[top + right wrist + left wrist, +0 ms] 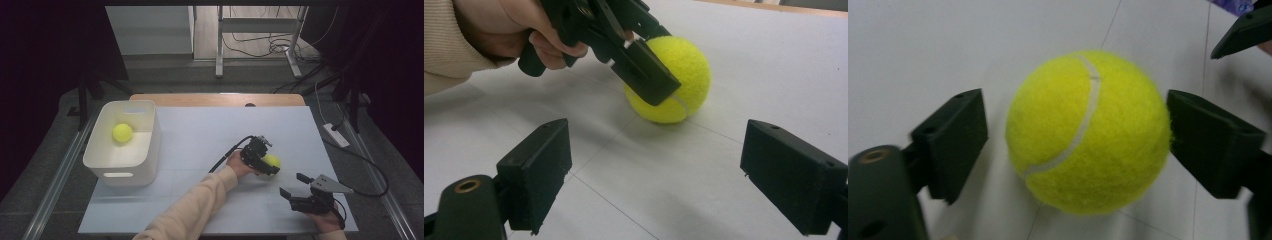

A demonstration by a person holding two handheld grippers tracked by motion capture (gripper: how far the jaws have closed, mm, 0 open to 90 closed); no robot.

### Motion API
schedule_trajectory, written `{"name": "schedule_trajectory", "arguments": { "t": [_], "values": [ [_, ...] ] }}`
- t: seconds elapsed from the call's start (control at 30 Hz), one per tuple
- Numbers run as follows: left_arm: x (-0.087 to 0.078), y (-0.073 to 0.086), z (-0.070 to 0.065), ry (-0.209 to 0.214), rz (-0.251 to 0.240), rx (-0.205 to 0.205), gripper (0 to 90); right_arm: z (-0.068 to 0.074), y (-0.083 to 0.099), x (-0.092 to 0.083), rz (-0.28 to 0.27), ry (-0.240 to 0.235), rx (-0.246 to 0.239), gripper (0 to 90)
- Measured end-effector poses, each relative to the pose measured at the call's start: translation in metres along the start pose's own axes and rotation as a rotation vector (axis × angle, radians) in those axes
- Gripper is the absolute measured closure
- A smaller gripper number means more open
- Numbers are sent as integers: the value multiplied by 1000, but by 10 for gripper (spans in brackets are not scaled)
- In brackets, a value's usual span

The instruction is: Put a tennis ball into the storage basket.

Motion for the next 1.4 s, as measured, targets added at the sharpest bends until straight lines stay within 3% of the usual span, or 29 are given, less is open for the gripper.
{"name": "schedule_trajectory", "arguments": {
  "t": [0.03, 0.23, 0.63, 1.4],
  "values": [
    [0, 0, 0, 0, 0, 0, 249, 0, 0, 0, 0, 0, 0, 129],
    [-2, -1, -4, -32, 11, 52, 264, 0, 0, 0, 0, 1, 1, 129],
    [-23, -4, -8, -36, -67, 42, 267, 0, 0, 0, -1, 0, 0, 129],
    [-67, 4, -10, -85, -125, 58, 267, 2, -1, 1, 1, -2, -4, 129]
  ]
}}
Point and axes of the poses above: each handheld gripper's, and its own axes: x roughly forward along the jaws, y roughly out of its underside, z roughly to its left, the point moved 1 cm from there along x, roughly forward along the jaws, and after that the axes turned 4 degrees about y, right-handed, at the moved point
